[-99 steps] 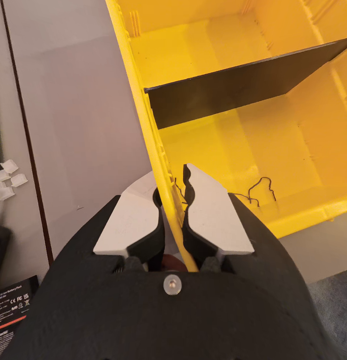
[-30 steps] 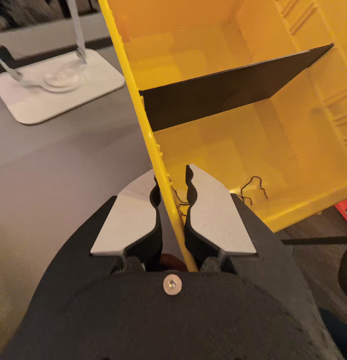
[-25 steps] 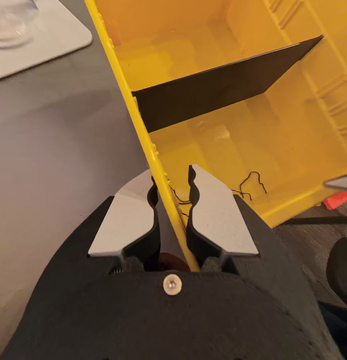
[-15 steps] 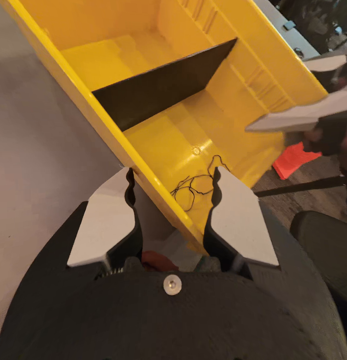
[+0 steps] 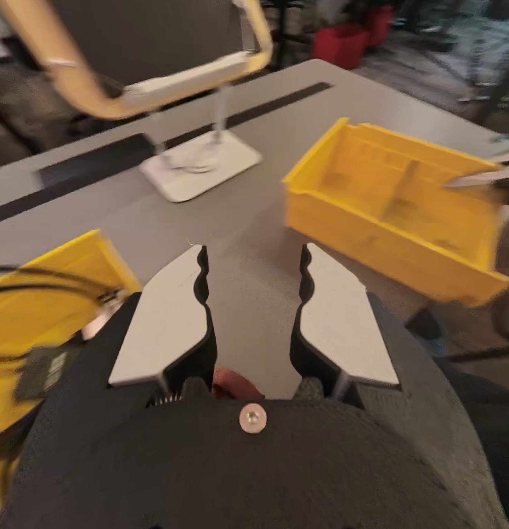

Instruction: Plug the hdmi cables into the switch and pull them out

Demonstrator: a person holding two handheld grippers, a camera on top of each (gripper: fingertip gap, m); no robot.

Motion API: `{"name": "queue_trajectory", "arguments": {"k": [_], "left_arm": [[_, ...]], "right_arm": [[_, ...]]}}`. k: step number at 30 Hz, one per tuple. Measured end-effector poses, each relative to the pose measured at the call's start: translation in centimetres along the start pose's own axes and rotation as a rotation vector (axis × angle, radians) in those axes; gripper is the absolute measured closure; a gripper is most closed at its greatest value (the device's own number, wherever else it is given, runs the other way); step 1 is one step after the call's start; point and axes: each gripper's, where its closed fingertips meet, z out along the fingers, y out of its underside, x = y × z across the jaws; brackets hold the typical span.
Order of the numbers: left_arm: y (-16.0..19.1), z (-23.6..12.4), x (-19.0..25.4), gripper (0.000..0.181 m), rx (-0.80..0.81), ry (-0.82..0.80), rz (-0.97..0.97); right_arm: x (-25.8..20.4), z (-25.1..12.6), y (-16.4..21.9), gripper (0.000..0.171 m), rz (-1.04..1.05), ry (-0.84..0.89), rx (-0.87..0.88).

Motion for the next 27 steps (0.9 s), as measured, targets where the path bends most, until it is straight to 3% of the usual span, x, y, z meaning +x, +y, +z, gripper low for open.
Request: {"name": "queue_trajectory", "arguments": {"k": [5, 10, 13, 16, 19, 22, 27], "left_arm": [[6.7, -7.1, -15.2, 0.114, -0.131, -0.430, -0.018], [15.4, -11.9, -22.9, 0.097, -0.258, -0.582, -0.182], [19.7, -12.8, -24.9, 0.095, -0.328, -0.608, -0.260], [20.9, -12.1, -24.6, 0.095, -0.355, -0.532, -0.298], [21.2, -11.6, -24.7, 0.114, -0.373, -0.510, -0.275], [22.1, -10.9, -24.4, 0.146, -0.412, -0.493, -0.257], [22.1, -10.6, -23.8, 0.172, -0.415, -0.436, -0.263]], "right_arm": [[2.4, -0.7, 0.8, 0.169, 0.019, 0.034, -0.005], [5.7, -1.7, 1.9, 0.168, 0.073, 0.110, -0.009], [7.6, -2.3, 2.5, 0.168, 0.101, 0.168, -0.004], [9.1, -2.9, 3.1, 0.167, 0.123, 0.224, -0.004], [10.2, -3.4, 3.6, 0.167, 0.142, 0.243, -0.002], [11.2, -3.7, 4.0, 0.167, 0.156, 0.262, -0.006], [13.0, -4.2, 4.5, 0.167, 0.169, 0.276, -0.011]]}}
